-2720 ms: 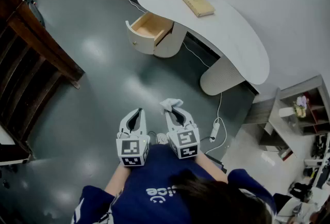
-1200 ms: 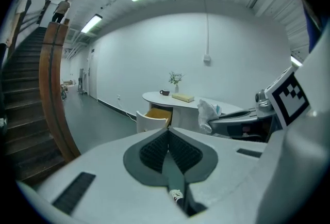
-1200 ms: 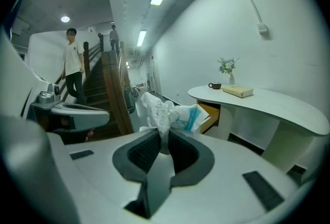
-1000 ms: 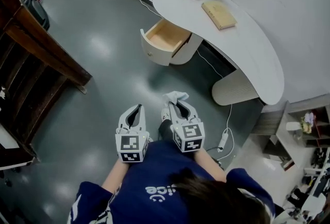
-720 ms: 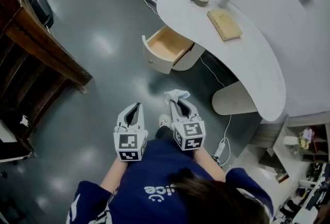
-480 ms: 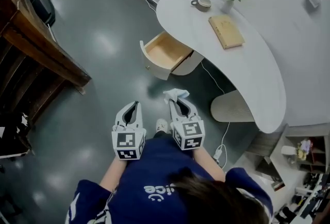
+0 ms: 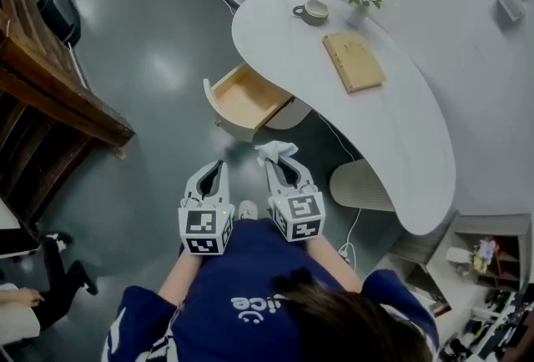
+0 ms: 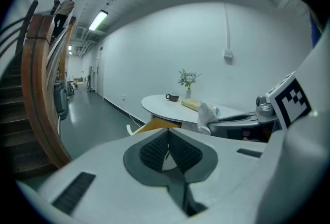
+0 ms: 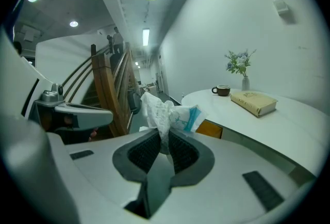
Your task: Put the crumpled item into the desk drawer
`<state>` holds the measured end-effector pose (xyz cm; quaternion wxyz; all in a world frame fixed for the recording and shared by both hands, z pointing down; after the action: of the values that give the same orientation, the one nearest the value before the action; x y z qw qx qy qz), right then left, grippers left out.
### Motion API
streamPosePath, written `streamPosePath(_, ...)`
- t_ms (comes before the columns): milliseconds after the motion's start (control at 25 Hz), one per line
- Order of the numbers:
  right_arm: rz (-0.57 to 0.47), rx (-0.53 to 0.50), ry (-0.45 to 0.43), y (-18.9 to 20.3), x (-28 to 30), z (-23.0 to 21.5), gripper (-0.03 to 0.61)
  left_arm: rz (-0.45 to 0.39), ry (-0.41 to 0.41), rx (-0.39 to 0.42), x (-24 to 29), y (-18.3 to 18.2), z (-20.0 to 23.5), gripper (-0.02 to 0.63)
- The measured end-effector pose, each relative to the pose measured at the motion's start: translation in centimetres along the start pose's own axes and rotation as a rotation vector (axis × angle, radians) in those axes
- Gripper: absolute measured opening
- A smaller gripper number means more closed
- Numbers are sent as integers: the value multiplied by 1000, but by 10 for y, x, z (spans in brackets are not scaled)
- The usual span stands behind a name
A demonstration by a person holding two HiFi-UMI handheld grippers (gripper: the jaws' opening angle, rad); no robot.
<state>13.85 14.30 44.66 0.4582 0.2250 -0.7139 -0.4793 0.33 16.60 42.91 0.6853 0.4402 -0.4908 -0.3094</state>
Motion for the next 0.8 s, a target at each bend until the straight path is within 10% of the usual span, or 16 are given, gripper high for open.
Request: streamPosePath(800,51,35,49,-15,51,-35,60,17,-7,4,65,-31,34,4)
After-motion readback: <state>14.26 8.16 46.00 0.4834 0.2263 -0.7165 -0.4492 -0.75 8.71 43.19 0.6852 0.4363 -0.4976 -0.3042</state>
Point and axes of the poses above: the fingertips, and each gripper's own axes: x forward along the fingers, z to its left, y out of its underside, the point moved 3 cm from there along -x, backward along the fingers
